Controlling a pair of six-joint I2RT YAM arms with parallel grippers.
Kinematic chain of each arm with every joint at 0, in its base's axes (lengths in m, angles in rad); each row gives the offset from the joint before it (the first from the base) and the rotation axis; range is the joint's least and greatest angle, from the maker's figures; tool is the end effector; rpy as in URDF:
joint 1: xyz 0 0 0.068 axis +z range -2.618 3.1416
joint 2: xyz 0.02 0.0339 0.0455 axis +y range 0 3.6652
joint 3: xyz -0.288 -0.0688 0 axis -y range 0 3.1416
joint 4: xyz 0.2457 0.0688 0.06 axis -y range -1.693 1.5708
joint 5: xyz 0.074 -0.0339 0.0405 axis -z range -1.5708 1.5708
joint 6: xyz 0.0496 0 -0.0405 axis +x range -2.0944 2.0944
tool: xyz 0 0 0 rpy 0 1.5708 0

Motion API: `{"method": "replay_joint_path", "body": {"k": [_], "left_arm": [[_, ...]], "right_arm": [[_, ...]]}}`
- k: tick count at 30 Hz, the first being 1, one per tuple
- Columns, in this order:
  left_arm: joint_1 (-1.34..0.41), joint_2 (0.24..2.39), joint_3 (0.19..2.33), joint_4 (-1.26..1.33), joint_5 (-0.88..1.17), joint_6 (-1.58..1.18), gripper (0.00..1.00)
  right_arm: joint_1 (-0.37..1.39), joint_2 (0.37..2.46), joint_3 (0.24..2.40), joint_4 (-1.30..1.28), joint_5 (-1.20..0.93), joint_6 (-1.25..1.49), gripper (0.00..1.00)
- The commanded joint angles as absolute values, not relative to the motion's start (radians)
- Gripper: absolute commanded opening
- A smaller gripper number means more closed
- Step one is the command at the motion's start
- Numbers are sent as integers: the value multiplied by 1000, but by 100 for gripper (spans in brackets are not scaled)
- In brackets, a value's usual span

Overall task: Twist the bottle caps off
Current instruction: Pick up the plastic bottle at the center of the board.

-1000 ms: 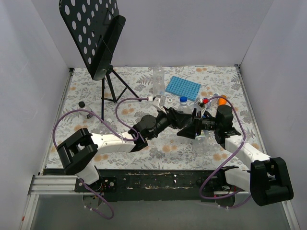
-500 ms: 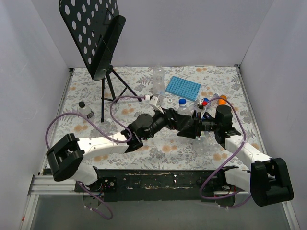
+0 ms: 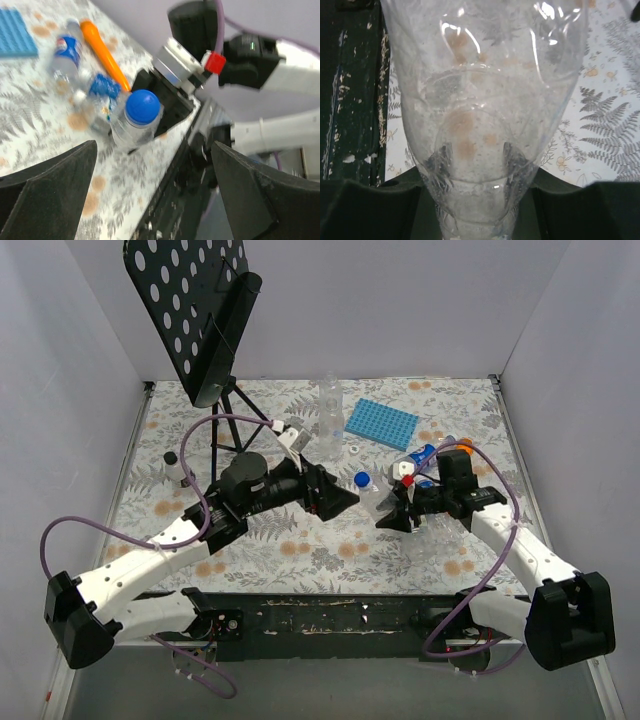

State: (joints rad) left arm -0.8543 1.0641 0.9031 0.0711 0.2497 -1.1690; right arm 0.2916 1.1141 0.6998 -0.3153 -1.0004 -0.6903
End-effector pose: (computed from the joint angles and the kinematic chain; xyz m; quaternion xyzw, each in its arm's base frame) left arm 0.1575 -0.1996 0.3742 -0.0318 0.7365 -0.6162 0.2772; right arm 0.1960 0.1024 0.2608 -0.5503 0.6141 0.3582 0.4379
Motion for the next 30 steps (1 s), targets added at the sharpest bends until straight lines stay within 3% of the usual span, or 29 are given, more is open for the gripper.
{"method": "replay_joint_path", "body": {"k": [1, 15, 19, 22, 30], "left_arm": [[-851, 1055, 936, -135, 431, -1080, 98], [-844, 1227, 1071, -255, 408, -971, 66], [-842, 1235, 1080, -253, 397, -971, 62], [-842, 1241, 1083, -245, 394, -979, 51], [-842, 1272, 1094, -229, 429, -988, 44]], "right_arm": [[334, 1152, 742, -521, -963, -917, 5], [368, 1186, 756, -564, -959, -956, 5], [371, 1190, 756, -566, -957, -959, 5], [373, 1193, 756, -566, -956, -959, 5], [377, 1204, 759, -572, -953, -962, 5]]}}
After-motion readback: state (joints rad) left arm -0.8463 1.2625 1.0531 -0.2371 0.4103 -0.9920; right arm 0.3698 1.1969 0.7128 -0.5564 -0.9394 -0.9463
